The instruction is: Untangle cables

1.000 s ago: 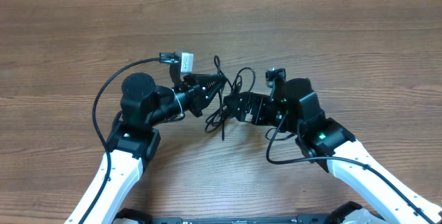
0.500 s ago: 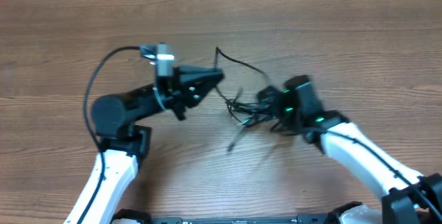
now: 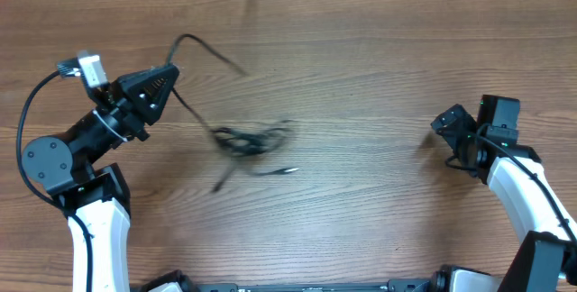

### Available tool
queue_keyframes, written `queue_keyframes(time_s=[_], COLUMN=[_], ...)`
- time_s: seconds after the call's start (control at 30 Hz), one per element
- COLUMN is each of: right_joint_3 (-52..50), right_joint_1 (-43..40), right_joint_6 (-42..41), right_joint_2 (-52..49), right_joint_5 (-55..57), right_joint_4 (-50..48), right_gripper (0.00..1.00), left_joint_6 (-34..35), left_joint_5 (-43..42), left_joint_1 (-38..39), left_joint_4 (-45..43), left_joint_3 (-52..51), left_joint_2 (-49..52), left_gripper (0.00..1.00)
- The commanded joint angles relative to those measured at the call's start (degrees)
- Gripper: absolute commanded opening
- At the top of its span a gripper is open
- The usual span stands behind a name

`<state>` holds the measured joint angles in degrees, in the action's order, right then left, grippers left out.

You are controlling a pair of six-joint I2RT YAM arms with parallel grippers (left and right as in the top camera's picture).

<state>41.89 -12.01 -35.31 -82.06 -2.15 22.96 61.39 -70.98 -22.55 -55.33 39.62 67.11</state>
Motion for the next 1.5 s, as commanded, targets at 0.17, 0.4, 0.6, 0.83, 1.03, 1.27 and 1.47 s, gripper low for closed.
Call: queue_keyframes(time_s=[0.17,0.4,0.6,0.83,1.03,1.27,1.47], right_joint_3=[0.2,0.2,0.2,0.2,0.2,0.2,0.2], right_joint_1=[5.9,23.3,36.7,44.9,48.7,49.3,49.1], right_joint_6=[20.1,31.6,31.5,27.1,14.6,-6.7,-6.4], right_joint_2=[2.3,2.0,-0.6,-5.1,-7.4,-7.5,-9.4], right_joint_5=[-39.8,-35.9,-22.3,-19.3,-19.3,-0.9,9.3], right_joint_4=[-3.1,-12.4,-22.3,-28.2,-36.6,-42.3,-40.7], right_gripper=[1.0,1.0,1.0,1.0,1.0,1.0,1.0], left_joint_6=[4.7,5.9,12.5,16.6,15.8,16.3,16.7], left_joint_5=[9.1,14.5,15.6,16.2,20.1,25.6,27.6], left_joint_1=[8.1,15.4,17.3,18.5,22.6,27.2,30.9], left_joint_4=[-0.3,-0.5,-4.8,-6.7,-6.6,-8.0,-11.1], left_joint_3=[0.8,0.9,2.6,6.5,8.5,8.6,11.8], left_joint_2=[-1.4,-1.4,-1.4,-1.4,-1.4,-1.4,-1.4], left_gripper=[0.04,0.04,0.04,0.04,0.04,0.04,0.04])
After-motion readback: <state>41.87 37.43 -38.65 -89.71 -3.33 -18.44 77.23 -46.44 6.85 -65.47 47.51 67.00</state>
